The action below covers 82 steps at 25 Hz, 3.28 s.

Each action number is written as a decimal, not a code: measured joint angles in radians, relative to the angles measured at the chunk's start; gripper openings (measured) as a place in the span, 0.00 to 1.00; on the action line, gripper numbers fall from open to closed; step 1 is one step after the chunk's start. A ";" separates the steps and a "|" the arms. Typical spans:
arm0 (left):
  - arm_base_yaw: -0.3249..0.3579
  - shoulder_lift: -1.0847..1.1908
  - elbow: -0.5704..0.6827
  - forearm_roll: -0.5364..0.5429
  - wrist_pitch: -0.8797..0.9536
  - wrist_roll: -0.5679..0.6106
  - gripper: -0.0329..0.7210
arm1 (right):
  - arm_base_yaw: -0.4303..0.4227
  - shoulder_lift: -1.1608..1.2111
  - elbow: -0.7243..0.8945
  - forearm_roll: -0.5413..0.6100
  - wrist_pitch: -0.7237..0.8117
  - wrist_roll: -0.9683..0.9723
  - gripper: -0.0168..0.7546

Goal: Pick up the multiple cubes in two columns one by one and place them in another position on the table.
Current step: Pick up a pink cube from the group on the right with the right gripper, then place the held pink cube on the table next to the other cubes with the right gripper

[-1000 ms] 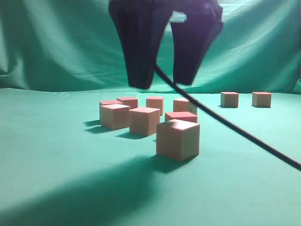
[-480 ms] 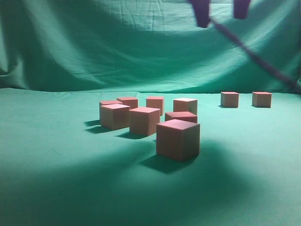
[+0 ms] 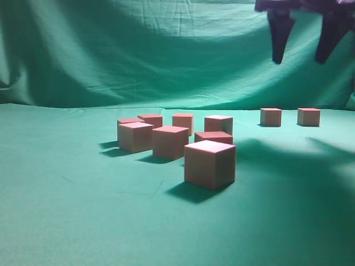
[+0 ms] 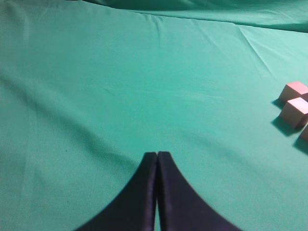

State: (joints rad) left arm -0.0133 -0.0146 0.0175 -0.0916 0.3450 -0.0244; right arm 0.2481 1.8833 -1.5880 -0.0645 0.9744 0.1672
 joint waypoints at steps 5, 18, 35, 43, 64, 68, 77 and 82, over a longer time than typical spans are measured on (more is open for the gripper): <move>0.000 0.000 0.000 0.000 0.000 0.000 0.04 | -0.002 0.125 -0.095 0.027 -0.052 -0.076 0.66; 0.000 0.000 0.000 0.000 0.000 0.000 0.04 | -0.002 0.413 -0.375 0.027 -0.006 -0.096 0.66; 0.000 0.000 0.000 0.000 0.000 0.000 0.04 | -0.002 0.434 -0.470 0.027 0.079 -0.098 0.36; 0.000 0.000 0.000 0.000 0.000 0.000 0.04 | 0.030 0.225 -0.557 0.099 0.270 -0.104 0.36; 0.000 0.000 0.000 0.000 0.000 0.000 0.04 | 0.623 -0.084 0.230 0.140 0.034 -0.400 0.36; 0.000 0.000 0.000 0.000 0.000 0.000 0.04 | 0.647 -0.084 0.300 0.166 -0.002 -0.502 0.36; 0.000 0.000 0.000 0.000 0.000 0.000 0.04 | 0.647 -0.008 0.306 0.326 -0.060 -0.708 0.36; 0.000 0.000 0.000 0.000 0.000 0.000 0.04 | 0.647 0.031 0.306 0.319 -0.089 -0.722 0.36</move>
State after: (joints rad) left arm -0.0133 -0.0146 0.0175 -0.0916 0.3450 -0.0244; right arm 0.8949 1.9146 -1.2819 0.2540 0.8852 -0.5553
